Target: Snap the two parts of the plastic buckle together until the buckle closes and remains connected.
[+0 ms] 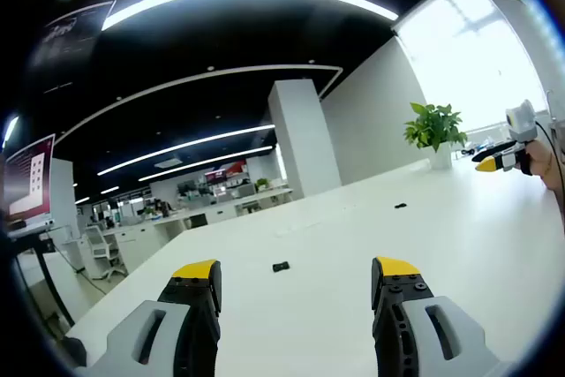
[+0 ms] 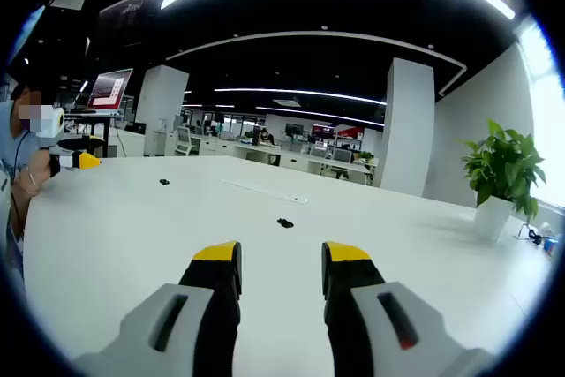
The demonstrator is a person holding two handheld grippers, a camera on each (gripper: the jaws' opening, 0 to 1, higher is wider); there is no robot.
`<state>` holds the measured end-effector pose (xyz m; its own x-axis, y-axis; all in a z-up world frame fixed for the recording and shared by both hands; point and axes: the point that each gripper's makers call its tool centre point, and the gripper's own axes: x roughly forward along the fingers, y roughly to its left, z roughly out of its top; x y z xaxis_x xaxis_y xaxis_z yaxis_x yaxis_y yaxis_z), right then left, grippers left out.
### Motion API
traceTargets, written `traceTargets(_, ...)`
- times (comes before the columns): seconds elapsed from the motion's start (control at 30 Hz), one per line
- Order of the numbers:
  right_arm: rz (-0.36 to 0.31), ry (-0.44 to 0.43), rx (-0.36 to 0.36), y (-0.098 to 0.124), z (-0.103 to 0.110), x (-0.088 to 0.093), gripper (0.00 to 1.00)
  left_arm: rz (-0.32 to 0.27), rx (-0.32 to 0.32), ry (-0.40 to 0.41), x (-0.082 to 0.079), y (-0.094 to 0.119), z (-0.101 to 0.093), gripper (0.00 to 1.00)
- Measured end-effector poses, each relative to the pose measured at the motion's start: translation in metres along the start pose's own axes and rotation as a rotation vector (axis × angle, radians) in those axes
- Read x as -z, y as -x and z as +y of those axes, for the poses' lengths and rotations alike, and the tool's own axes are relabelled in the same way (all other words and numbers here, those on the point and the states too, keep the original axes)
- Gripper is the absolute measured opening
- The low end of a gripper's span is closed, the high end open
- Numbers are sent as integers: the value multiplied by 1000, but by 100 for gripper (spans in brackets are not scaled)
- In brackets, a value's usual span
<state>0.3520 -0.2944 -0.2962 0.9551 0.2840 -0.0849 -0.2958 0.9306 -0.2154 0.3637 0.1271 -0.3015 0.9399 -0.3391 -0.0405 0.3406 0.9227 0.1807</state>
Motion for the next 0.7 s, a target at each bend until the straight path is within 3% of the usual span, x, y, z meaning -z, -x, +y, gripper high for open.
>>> traceTargets(0.47, -22, 14, 0, 4, 1, -6, 36, -17, -1, -15, -6, 1, -3, 69)
traceTargets(0.7, -33, 13, -9, 5, 2, -8, 36, 4, -39, -34, -3, 1, 3, 65)
